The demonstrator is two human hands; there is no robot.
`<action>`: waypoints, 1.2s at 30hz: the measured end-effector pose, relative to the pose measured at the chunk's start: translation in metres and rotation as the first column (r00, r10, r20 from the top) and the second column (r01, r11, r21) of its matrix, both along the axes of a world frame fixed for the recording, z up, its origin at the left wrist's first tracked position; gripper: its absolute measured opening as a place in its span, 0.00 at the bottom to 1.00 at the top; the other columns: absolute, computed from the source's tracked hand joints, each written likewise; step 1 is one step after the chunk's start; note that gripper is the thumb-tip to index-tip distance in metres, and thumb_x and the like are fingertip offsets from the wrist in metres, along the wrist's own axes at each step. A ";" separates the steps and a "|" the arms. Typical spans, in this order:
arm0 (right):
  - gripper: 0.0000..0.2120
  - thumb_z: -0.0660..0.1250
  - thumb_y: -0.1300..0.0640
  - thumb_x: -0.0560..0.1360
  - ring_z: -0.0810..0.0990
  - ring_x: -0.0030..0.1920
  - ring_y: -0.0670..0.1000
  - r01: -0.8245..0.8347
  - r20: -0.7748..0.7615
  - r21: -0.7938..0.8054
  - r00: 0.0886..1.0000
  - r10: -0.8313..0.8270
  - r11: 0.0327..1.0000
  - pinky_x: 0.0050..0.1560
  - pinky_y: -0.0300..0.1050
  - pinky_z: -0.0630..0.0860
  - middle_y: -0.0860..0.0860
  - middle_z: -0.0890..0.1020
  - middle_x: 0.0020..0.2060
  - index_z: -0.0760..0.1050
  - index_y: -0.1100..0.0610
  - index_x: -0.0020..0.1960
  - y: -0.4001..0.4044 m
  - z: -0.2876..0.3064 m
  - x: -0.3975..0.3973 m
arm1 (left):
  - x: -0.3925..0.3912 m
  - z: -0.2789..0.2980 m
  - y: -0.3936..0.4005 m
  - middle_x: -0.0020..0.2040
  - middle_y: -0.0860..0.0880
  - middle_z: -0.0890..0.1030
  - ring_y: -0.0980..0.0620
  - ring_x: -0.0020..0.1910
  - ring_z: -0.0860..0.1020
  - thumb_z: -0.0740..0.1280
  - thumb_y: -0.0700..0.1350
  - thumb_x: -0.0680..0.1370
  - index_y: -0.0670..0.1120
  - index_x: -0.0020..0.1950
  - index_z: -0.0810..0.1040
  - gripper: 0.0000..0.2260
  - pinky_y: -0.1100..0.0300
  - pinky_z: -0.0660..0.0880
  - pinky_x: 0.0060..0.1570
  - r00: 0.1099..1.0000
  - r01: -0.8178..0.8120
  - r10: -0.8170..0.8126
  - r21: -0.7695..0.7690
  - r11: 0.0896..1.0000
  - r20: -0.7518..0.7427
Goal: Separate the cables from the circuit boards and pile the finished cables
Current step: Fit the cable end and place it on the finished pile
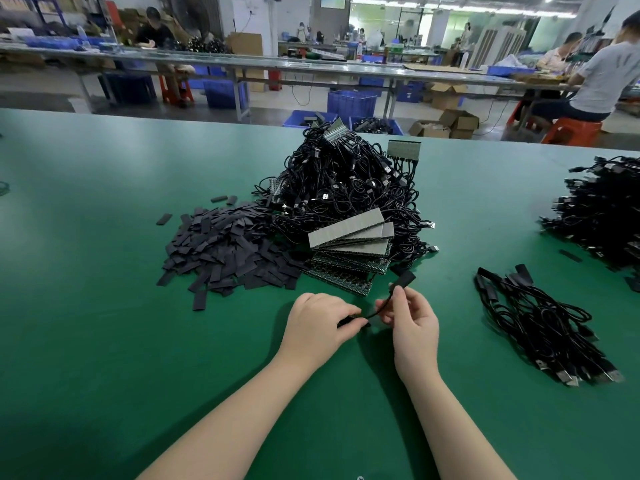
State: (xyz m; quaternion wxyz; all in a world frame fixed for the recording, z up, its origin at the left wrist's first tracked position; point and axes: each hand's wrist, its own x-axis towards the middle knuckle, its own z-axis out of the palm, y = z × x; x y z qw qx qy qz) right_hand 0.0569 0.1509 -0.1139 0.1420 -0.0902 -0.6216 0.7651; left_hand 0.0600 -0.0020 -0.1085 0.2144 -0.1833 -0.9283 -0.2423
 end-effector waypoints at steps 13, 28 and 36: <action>0.13 0.59 0.56 0.84 0.77 0.32 0.49 0.187 -0.120 0.231 0.979 -0.163 0.955 0.39 0.47 0.75 0.47 0.77 0.27 0.78 0.53 0.44 0.020 0.045 0.005 | 0.001 -0.001 0.000 0.51 0.56 0.83 0.53 0.53 0.79 0.66 0.46 0.79 0.50 0.57 0.82 0.09 0.54 0.76 0.53 0.997 -0.060 0.067 0.146 0.987 -0.045; 0.17 0.65 0.48 0.79 0.78 0.52 0.63 -0.146 0.025 0.976 0.809 -0.587 -0.160 0.49 0.52 0.73 0.62 0.78 0.50 0.78 0.63 0.54 0.189 0.056 -0.042 | 0.000 -0.001 0.001 0.49 0.58 0.83 0.55 0.52 0.78 0.65 0.41 0.76 0.53 0.60 0.80 0.15 0.58 0.72 0.52 0.990 -0.137 0.134 0.091 0.986 0.041; 0.23 0.69 0.51 0.77 0.76 0.60 0.62 0.185 -0.188 0.980 0.981 0.039 0.073 0.57 0.54 0.73 0.61 0.76 0.61 0.72 0.59 0.69 0.046 0.111 -0.073 | -0.001 -0.001 0.001 0.51 0.58 0.82 0.55 0.53 0.78 0.64 0.42 0.77 0.53 0.60 0.81 0.14 0.58 0.71 0.54 0.985 -0.159 0.152 0.094 0.983 0.076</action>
